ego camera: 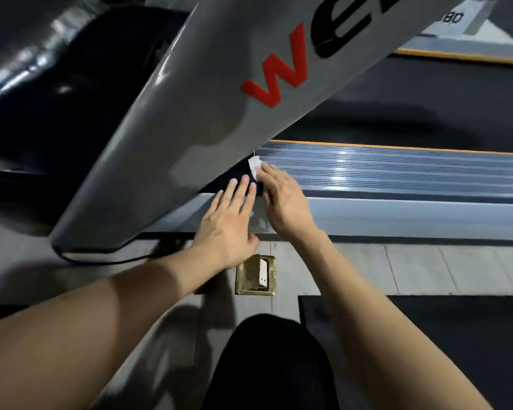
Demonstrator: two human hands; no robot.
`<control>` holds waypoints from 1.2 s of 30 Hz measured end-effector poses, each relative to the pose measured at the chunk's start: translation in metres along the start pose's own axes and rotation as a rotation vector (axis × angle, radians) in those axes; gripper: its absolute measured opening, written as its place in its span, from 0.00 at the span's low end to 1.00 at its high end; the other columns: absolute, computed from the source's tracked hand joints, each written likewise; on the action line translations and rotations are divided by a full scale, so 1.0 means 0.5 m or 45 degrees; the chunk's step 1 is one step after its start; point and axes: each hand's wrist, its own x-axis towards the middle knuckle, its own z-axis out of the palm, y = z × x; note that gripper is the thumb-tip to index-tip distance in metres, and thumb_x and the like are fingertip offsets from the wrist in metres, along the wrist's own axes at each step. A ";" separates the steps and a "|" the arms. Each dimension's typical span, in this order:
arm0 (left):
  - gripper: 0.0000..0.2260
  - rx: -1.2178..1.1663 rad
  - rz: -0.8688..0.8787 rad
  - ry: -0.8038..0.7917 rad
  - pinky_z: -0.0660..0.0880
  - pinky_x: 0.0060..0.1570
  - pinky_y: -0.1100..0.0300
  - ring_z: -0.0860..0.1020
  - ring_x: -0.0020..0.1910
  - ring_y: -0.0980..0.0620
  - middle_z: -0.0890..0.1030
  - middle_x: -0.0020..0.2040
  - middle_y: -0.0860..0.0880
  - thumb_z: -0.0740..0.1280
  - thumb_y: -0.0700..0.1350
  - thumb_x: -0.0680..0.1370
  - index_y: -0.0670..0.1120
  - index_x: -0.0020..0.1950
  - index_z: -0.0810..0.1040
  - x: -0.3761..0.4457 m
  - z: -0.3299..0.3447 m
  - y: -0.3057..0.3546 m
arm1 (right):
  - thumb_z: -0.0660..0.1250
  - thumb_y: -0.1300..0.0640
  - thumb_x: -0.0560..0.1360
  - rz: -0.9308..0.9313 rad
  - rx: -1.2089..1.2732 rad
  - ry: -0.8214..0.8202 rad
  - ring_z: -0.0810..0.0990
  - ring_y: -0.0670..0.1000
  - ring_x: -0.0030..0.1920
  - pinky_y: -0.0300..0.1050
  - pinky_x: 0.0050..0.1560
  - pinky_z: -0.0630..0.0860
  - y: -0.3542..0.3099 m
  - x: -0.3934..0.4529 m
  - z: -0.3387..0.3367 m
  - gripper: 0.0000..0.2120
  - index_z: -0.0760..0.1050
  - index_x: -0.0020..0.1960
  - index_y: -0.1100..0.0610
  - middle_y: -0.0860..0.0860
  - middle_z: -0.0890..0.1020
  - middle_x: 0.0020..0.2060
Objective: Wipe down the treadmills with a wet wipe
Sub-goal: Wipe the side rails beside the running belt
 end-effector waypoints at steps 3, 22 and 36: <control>0.43 -0.030 -0.023 -0.039 0.42 0.81 0.51 0.36 0.82 0.48 0.33 0.82 0.47 0.61 0.57 0.80 0.46 0.83 0.35 0.000 -0.015 0.007 | 0.55 0.62 0.81 -0.024 -0.039 -0.131 0.69 0.58 0.74 0.49 0.74 0.62 0.027 0.022 -0.020 0.21 0.72 0.73 0.60 0.60 0.72 0.72; 0.42 0.004 -0.053 -0.168 0.38 0.80 0.54 0.33 0.81 0.49 0.30 0.81 0.49 0.59 0.57 0.80 0.47 0.82 0.32 -0.002 -0.037 0.009 | 0.57 0.68 0.79 0.018 -0.125 -0.263 0.69 0.56 0.73 0.44 0.68 0.66 0.057 0.162 -0.024 0.20 0.73 0.69 0.59 0.56 0.72 0.73; 0.44 0.106 -0.095 -0.233 0.41 0.80 0.50 0.32 0.80 0.47 0.28 0.80 0.47 0.57 0.62 0.80 0.44 0.81 0.32 0.005 -0.043 0.027 | 0.47 0.56 0.76 0.153 -0.233 0.002 0.73 0.60 0.66 0.53 0.65 0.68 -0.042 -0.018 0.004 0.25 0.79 0.61 0.60 0.57 0.75 0.68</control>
